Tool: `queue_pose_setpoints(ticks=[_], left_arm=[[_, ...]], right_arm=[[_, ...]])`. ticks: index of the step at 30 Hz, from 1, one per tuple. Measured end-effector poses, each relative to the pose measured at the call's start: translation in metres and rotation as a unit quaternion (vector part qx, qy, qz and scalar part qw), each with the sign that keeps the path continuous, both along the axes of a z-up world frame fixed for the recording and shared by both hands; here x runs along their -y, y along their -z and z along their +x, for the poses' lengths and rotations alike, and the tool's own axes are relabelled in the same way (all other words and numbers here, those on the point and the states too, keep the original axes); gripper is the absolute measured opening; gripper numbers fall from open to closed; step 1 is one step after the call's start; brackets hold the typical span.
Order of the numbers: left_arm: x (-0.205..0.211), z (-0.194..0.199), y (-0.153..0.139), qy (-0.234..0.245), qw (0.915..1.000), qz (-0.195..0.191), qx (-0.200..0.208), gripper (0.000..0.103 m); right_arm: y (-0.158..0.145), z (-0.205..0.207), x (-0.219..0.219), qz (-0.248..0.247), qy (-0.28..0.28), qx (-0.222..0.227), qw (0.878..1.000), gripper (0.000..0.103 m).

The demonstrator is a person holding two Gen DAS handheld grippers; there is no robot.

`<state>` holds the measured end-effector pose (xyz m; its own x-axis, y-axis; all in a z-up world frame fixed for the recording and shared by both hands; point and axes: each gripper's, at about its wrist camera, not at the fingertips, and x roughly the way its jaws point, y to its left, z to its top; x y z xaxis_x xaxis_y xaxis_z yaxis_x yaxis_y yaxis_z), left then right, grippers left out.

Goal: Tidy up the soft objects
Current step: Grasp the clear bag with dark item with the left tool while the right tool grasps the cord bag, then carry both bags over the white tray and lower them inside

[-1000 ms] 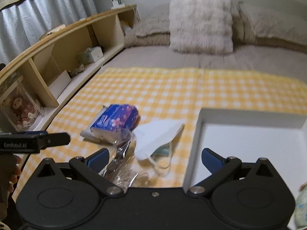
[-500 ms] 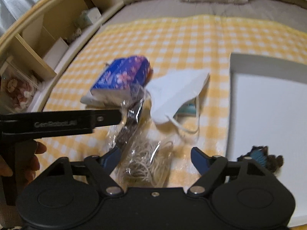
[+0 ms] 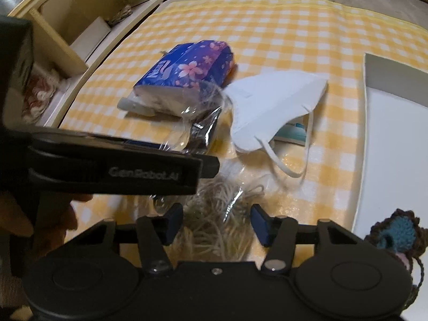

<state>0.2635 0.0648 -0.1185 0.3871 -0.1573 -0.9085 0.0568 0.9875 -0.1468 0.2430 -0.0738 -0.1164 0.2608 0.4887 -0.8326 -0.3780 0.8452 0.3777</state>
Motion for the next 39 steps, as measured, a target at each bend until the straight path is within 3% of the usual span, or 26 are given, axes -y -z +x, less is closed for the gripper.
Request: queue_pose_setpoints(ticks=[6, 9, 12, 18, 23, 30, 39], left_arm=[[-0.004, 0.001, 0.004, -0.004, 1.0, -0.003, -0.008, 0.052], [-0.005, 0.0, 0.004, -0.003, 1.0, -0.001, -0.007, 0.035], [-0.003, -0.002, 0.005, 0.003, 1.0, 0.003, -0.008, 0.029], [0.004, -0.012, 0.002, 0.037, 0.999, 0.024, 0.001, 0.025], [-0.003, -0.026, -0.011, 0.031, 0.9989, 0.025, 0.023, 0.025], [-0.015, -0.049, -0.05, -0.001, 0.9958, 0.01, 0.091, 0.025], [-0.016, -0.075, -0.096, -0.031, 0.9849, -0.021, 0.169, 0.025]], right_arm=[[-0.001, -0.01, 0.006, 0.008, -0.029, -0.014, 0.999, 0.047], [-0.003, -0.021, 0.011, 0.009, -0.041, -0.018, 0.999, 0.045], [-0.006, -0.03, 0.018, 0.01, -0.053, -0.017, 0.998, 0.043], [-0.01, -0.04, 0.029, 0.004, -0.057, -0.003, 0.998, 0.042], [-0.022, -0.042, 0.035, 0.015, -0.051, 0.02, 0.998, 0.041], [-0.055, -0.041, 0.043, 0.041, -0.036, 0.075, 0.996, 0.041], [-0.1, -0.046, 0.076, 0.063, 0.006, 0.16, 0.985, 0.041]])
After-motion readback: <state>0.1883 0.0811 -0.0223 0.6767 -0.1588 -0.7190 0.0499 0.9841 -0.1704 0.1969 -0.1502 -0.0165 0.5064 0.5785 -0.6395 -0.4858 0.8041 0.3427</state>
